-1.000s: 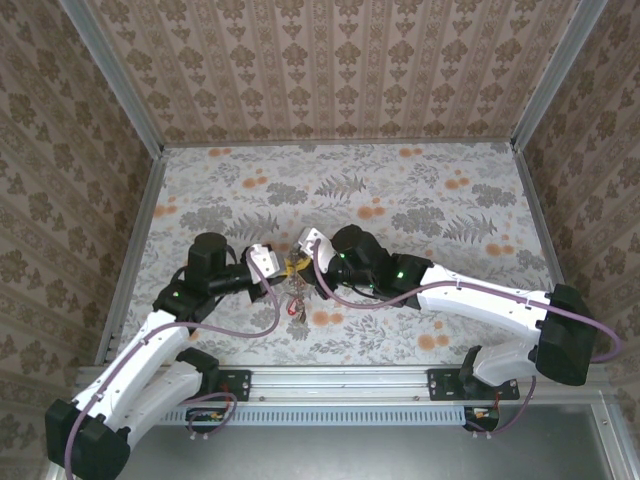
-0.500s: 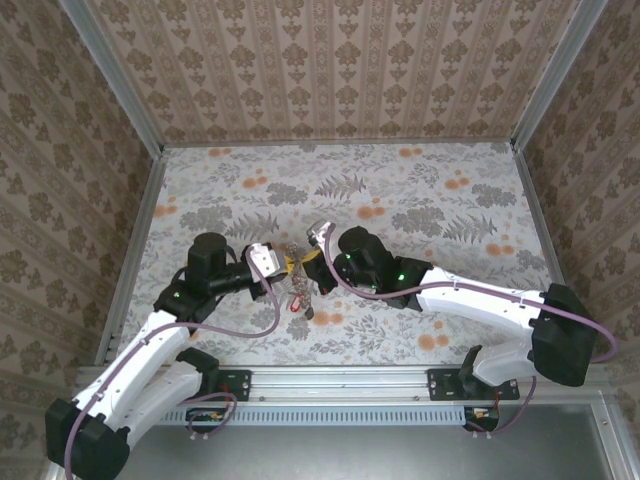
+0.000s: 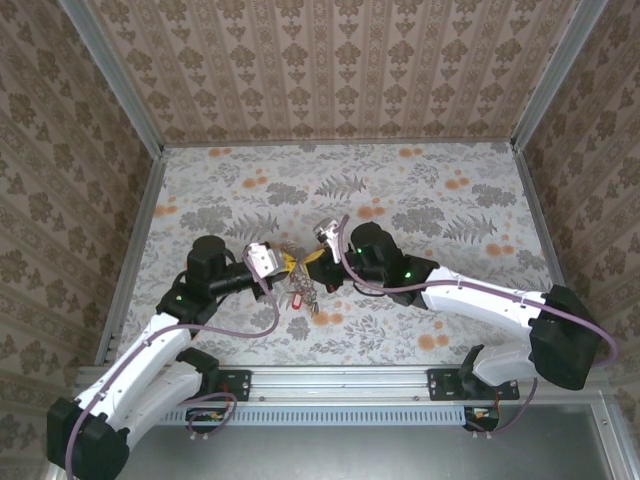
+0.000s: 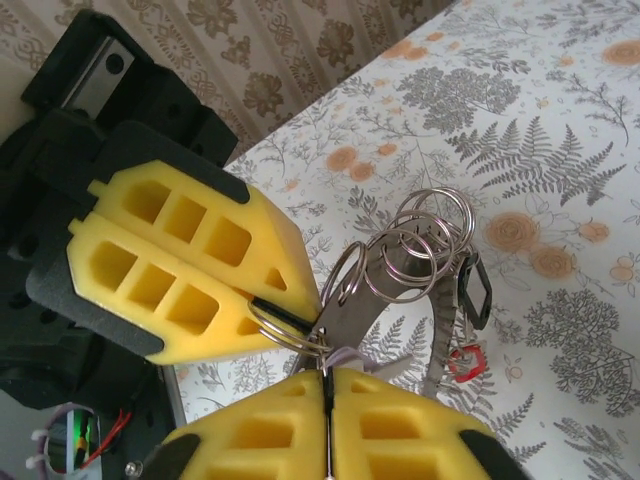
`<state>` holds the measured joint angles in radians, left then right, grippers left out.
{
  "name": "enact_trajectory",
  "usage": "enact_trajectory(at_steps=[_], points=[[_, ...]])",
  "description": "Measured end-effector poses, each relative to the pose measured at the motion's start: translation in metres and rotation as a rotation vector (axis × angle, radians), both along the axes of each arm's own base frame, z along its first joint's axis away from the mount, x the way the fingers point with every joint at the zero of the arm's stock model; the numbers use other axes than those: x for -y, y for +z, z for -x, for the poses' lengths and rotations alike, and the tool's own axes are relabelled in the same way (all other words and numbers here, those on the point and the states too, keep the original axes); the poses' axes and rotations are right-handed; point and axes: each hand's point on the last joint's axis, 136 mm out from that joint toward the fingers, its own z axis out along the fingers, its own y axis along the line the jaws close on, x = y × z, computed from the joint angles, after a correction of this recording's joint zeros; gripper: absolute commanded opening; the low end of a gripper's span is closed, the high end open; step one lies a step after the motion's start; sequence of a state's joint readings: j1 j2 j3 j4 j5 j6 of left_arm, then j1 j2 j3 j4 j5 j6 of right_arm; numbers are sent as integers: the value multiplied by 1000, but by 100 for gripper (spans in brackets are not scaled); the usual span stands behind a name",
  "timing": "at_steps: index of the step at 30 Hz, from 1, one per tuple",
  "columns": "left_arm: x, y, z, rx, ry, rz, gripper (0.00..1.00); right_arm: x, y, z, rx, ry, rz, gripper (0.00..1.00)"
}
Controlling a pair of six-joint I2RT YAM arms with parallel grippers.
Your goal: Put the keys on the keyring
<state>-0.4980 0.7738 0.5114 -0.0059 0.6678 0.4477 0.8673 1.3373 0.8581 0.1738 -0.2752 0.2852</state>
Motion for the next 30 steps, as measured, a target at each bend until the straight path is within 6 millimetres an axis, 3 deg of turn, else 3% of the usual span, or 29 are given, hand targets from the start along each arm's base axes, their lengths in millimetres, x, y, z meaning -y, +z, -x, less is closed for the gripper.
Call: enact_trajectory(at_steps=[8,15,18,22,30], points=[[5,11,5,29,-41,45,0,24,19,0,121,19,28,33],[10,18,17,28,-120,79,0,32,36,18,354,179,145,42],[14,19,24,21,-168,91,0,30,41,22,433,248,195,41],[17,16,31,1,-213,94,0,24,44,25,514,330,238,32],[19,17,36,1,-245,87,0,21,26,38,524,450,280,32]])
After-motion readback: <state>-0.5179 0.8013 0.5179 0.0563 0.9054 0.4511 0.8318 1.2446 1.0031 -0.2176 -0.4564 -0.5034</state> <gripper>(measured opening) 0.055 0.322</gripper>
